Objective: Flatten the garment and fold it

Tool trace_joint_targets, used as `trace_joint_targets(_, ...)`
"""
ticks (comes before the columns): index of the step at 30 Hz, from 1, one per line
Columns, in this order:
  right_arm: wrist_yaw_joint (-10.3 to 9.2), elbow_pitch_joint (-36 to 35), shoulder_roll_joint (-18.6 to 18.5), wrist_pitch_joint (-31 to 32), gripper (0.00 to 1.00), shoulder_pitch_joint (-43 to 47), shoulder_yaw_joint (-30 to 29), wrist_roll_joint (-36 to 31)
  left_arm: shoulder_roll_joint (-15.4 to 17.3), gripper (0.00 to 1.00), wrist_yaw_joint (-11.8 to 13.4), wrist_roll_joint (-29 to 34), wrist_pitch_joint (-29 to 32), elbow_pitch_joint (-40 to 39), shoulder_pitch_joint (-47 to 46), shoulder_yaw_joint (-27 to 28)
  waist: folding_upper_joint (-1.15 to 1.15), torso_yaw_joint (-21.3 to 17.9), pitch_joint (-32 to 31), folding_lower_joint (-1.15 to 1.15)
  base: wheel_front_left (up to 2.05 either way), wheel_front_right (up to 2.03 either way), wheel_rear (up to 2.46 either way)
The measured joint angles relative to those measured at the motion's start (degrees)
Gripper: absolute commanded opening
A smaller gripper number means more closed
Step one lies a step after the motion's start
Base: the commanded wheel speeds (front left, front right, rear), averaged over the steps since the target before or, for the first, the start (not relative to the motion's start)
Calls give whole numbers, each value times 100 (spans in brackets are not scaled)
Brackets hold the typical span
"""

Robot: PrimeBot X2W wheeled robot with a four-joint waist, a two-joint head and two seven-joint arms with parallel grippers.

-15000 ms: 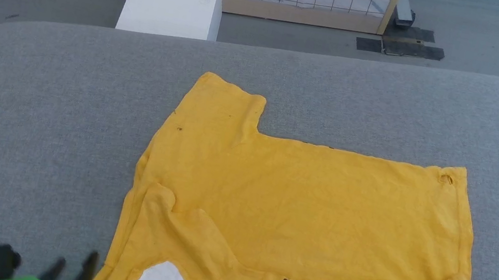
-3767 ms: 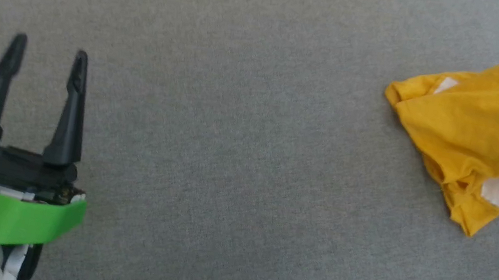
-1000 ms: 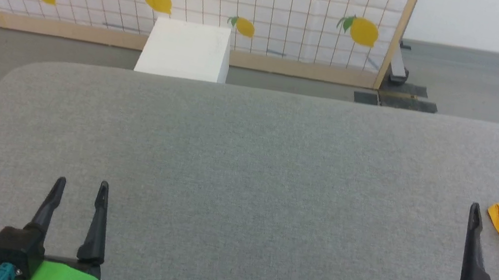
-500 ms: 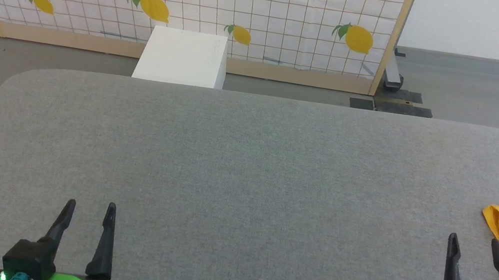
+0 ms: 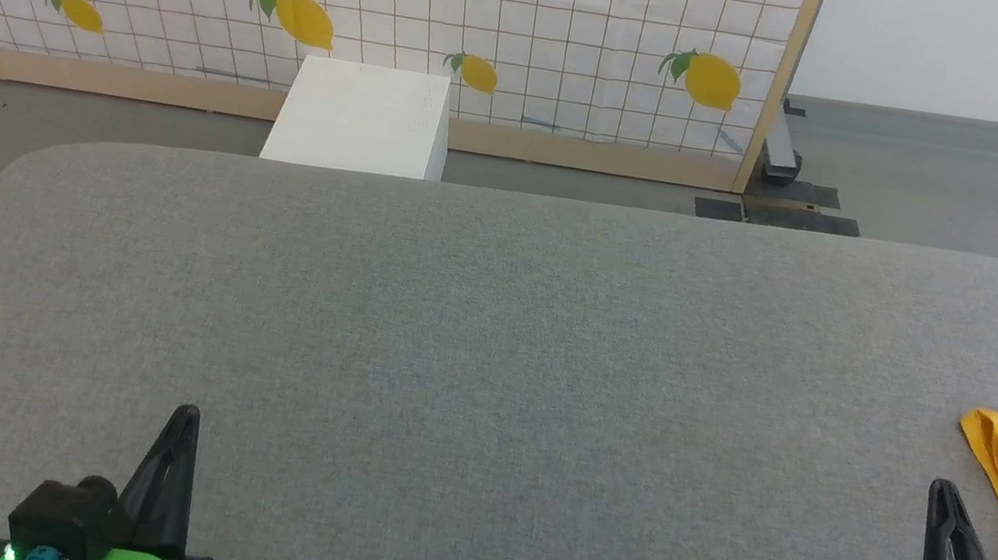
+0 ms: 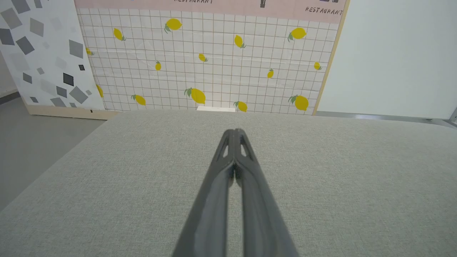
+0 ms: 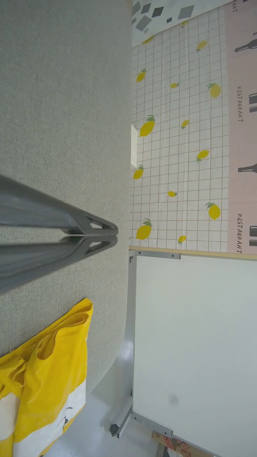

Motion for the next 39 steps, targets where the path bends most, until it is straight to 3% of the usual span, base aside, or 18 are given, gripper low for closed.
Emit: trace_joint_targets(39, 0, 2, 0, 212, 0, -108, 281, -14, -452, 0, -330, 715, 448, 71, -155, 474, 0, 41, 101, 0, 0, 0, 0)
